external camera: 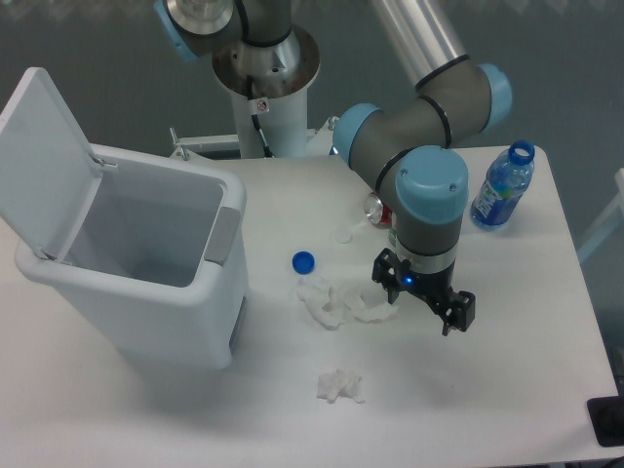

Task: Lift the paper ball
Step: 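Move the gripper over the crumpled white tissue beside the blue cap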

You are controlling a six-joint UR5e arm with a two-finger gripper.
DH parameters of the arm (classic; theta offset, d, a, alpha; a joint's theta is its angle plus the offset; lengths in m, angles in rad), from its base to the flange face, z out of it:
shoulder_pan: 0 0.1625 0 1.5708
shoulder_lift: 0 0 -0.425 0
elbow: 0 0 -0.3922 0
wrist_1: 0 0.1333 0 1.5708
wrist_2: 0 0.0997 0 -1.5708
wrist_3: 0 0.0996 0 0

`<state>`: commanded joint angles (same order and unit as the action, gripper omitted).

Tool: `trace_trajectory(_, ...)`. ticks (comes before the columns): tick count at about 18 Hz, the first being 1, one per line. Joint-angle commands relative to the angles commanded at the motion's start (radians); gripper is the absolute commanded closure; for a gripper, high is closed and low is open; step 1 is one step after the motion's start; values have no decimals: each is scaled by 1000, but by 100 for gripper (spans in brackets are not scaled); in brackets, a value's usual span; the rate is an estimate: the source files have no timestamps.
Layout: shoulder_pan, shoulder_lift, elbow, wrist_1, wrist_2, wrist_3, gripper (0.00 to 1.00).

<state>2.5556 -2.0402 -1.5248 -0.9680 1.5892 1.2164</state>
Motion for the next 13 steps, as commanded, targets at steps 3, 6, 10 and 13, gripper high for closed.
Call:
trace_trajectory(3,-2,-18,5,3,-2,0,0)
trace_trajectory(6,-2,-32,5,9,-6,-9,0)
trace_trajectory(10,-3,-57,-32,75,-12,-9,0)
trace_trajectory(13,0,-54,-55,74,-15,-2,0)
